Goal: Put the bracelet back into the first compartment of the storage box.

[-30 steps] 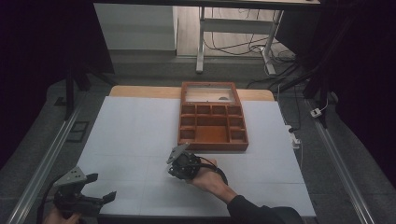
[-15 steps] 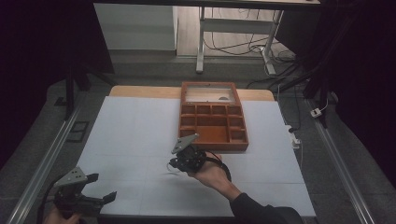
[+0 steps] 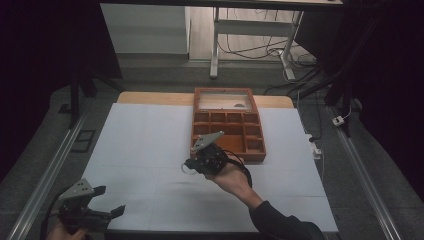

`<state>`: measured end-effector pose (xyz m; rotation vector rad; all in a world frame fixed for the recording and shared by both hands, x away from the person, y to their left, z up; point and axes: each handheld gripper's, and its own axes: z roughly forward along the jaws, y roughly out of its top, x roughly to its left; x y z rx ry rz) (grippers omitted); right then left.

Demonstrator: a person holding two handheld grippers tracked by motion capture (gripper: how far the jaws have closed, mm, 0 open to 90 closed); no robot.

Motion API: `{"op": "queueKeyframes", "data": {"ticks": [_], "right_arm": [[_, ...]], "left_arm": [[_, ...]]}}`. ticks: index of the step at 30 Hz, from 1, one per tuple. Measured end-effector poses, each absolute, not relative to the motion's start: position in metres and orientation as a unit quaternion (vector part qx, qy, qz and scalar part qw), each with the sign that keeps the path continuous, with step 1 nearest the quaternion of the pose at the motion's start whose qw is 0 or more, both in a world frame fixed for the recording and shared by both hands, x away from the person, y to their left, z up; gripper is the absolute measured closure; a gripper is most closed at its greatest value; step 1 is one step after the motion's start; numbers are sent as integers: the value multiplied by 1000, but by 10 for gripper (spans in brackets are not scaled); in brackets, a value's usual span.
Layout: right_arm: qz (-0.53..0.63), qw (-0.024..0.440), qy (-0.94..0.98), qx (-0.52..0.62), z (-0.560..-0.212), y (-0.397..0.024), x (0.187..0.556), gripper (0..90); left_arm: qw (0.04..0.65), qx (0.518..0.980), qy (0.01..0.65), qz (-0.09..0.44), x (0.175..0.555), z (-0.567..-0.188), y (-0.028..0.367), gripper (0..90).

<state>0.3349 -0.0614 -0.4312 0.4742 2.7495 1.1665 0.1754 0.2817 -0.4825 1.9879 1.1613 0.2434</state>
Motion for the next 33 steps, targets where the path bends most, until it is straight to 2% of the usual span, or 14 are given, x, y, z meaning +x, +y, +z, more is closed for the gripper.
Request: {"op": "queueKeyframes", "data": {"ticks": [33], "right_arm": [[408,114,878,221,-402,-73,394,869]], "left_arm": [[400,786,461,95,176,-483,282,8]]}}
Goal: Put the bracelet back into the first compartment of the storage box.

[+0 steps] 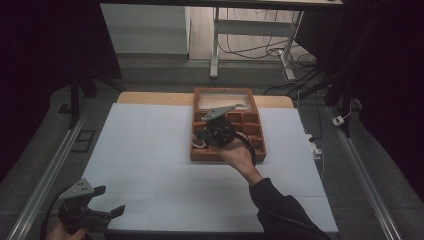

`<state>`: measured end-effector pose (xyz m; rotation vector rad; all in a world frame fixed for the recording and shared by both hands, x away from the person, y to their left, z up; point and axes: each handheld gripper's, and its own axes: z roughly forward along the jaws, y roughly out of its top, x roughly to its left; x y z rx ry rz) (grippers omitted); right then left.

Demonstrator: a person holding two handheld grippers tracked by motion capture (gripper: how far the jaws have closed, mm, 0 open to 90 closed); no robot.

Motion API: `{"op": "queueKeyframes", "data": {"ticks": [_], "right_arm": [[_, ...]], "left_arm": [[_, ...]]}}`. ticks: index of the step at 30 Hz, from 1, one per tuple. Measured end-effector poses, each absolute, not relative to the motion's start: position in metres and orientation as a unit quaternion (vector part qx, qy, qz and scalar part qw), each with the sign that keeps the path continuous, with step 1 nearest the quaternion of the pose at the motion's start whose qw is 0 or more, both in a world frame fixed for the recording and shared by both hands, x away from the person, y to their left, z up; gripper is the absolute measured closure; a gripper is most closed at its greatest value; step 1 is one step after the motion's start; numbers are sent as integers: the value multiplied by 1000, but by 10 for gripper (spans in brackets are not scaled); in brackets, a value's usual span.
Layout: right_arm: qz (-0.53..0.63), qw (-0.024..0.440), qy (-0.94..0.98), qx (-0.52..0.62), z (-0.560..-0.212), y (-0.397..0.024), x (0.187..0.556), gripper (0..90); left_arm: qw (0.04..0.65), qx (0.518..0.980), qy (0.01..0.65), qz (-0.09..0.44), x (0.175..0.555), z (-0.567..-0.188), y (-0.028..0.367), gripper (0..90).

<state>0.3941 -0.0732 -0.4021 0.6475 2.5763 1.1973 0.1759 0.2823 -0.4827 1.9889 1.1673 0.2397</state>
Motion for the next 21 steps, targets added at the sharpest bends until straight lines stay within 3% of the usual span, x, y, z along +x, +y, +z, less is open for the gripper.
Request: {"op": "queueKeyframes", "data": {"ticks": [21], "right_arm": [[400,150,863,270,-395,-69,449,868]], "left_arm": [[403,784,463,91,176,-483,283,9]]}}
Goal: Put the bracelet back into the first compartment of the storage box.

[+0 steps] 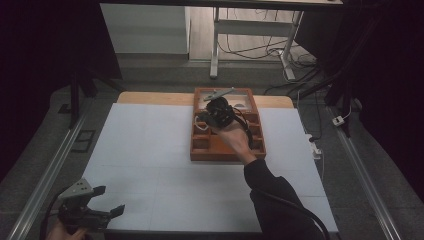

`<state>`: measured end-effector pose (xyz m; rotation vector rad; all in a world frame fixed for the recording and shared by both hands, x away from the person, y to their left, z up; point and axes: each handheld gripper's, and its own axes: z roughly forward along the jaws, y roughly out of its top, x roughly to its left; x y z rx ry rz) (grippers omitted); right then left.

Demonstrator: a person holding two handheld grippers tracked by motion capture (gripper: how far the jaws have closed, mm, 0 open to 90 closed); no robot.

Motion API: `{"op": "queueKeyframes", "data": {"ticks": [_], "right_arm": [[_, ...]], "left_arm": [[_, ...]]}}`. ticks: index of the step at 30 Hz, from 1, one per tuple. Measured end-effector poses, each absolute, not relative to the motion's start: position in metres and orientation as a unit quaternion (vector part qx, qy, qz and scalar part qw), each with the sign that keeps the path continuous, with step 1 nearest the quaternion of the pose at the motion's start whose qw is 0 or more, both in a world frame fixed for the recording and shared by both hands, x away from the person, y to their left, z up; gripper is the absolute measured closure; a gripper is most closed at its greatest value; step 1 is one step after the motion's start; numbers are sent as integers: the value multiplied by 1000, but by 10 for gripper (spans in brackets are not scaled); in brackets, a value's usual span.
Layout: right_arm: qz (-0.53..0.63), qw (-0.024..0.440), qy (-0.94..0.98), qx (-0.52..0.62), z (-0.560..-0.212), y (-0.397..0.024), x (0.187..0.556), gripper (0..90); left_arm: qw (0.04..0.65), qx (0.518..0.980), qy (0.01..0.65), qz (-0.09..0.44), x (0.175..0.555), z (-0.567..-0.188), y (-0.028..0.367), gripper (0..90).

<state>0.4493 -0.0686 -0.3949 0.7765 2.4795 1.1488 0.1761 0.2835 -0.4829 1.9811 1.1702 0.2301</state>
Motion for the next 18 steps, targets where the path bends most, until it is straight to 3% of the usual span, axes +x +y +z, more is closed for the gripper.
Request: {"op": "queueKeyframes", "data": {"ticks": [18], "right_arm": [[399,160,854,292,-403,-65,482,868]], "left_arm": [[407,780,466,88,176,-483,284,9]]}}
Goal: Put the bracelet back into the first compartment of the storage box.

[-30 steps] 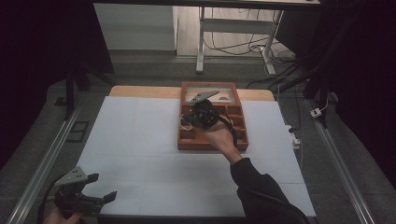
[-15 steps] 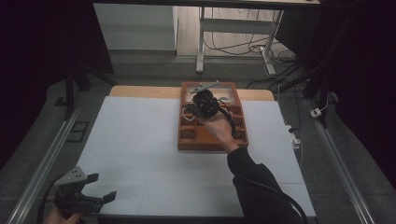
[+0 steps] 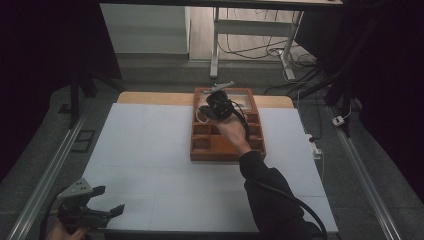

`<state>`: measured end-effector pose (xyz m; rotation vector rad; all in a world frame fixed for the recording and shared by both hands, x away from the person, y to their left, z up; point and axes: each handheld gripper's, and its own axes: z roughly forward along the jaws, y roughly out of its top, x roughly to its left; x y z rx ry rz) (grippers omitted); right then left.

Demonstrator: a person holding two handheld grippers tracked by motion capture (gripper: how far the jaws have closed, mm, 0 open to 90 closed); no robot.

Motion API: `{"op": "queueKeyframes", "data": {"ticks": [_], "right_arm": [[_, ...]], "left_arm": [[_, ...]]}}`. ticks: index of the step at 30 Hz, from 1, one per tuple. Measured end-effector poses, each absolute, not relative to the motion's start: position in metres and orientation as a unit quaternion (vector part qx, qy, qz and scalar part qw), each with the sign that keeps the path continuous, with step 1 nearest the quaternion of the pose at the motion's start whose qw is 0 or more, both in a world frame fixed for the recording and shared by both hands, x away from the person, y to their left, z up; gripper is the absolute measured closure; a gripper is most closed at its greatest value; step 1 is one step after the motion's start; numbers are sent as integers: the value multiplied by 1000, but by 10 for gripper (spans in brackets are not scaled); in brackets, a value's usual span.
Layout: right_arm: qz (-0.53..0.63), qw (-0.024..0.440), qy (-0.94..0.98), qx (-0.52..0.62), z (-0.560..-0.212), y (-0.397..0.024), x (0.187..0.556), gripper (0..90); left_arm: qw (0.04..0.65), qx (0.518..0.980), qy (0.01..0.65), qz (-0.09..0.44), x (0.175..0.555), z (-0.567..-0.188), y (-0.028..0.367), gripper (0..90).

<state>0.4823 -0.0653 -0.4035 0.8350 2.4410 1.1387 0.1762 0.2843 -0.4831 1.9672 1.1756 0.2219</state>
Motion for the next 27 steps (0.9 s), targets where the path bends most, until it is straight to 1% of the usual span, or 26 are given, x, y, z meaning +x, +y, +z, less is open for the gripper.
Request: {"op": "queueKeyframes", "data": {"ticks": [16,21,27], "right_arm": [[387,166,854,305,-405,-50,506,868],[378,171,858,303,-412,-45,514,868],[370,166,856,320,-420,-48,522,868]], "left_arm": [[408,780,466,89,176,-483,285,10],[409,780,467,88,176,-483,285,10],[409,779,467,88,177,-483,285,10]]}}
